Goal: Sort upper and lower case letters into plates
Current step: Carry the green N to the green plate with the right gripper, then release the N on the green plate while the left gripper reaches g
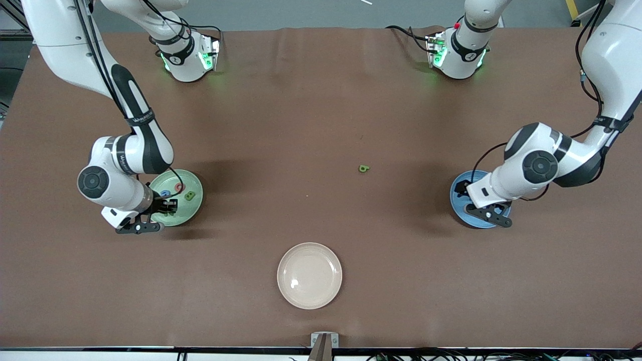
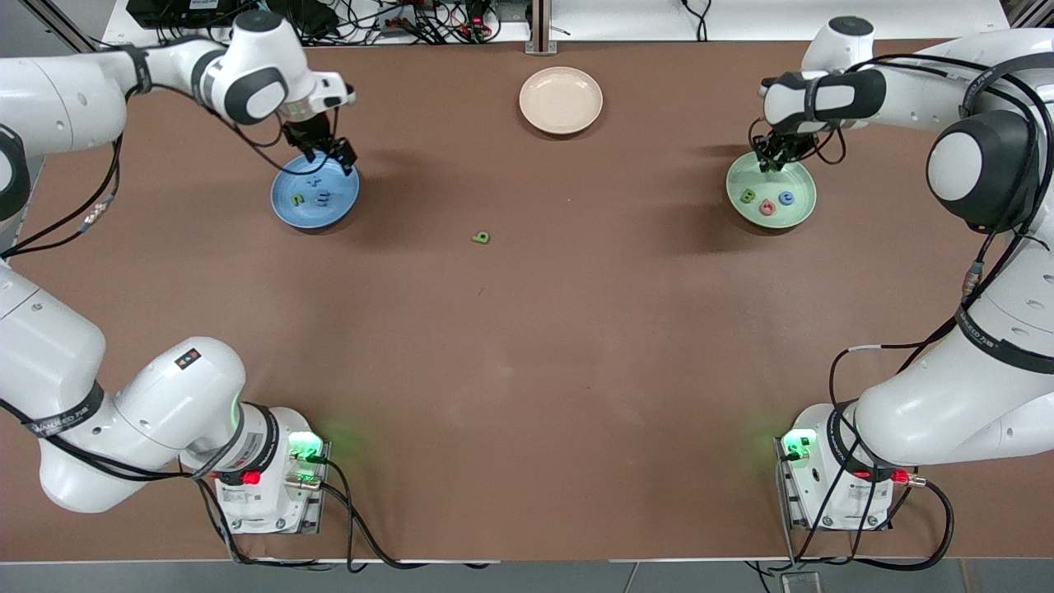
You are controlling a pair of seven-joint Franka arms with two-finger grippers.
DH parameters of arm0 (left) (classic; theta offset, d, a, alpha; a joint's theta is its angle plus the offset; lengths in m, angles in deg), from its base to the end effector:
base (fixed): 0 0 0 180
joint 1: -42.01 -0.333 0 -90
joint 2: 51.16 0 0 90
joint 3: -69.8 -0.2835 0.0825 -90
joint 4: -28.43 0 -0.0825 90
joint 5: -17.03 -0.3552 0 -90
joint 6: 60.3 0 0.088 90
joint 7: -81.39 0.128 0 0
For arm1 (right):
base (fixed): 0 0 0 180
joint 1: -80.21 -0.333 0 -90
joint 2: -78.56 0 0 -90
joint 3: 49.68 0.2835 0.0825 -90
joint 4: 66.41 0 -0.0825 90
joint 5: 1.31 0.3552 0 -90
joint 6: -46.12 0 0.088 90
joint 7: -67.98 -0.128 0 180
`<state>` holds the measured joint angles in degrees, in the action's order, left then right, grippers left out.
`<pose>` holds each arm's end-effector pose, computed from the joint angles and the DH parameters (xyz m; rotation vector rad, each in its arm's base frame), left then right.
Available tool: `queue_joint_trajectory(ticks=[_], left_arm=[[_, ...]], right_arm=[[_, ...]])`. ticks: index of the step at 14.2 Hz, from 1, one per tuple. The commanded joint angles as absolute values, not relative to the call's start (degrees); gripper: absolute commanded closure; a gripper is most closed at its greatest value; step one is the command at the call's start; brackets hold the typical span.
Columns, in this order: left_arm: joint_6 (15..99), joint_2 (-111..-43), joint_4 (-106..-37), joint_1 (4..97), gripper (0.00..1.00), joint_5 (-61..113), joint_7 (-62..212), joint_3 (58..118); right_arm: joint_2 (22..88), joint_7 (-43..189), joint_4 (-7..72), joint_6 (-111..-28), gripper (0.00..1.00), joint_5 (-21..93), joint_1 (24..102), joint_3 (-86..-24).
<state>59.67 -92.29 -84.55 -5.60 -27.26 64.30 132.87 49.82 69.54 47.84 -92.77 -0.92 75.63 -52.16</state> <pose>0.5501 -0.0960 0.2330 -3.0658 0.5595 0.1248 0.5667 0.0206 0.1742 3.1210 0.0986 -0.1109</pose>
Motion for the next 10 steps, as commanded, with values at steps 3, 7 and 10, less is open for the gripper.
queue_joint_trajectory(ticks=[3, 7, 10], left_arm=[[55.54, -90.62, -85.91, -4.05, 0.0, -23.16, 47.32, 141.07], [55.63, -90.88, -85.56, 7.61, 0.0, -21.12, 38.35, 140.47], [58.08, -92.11, -84.25, 16.59, 0.0, -21.56, 37.01, 136.27]], right_arm=[[51.4, 69.56, 50.83, -94.42, 0.98, -1.13, 76.95, -50.82], [51.22, 69.56, 50.66, -94.24, 0.0, -1.05, 77.04, -50.82], [51.31, 69.48, 49.87, -93.72, 0.0, -0.96, 76.95, -50.91]])
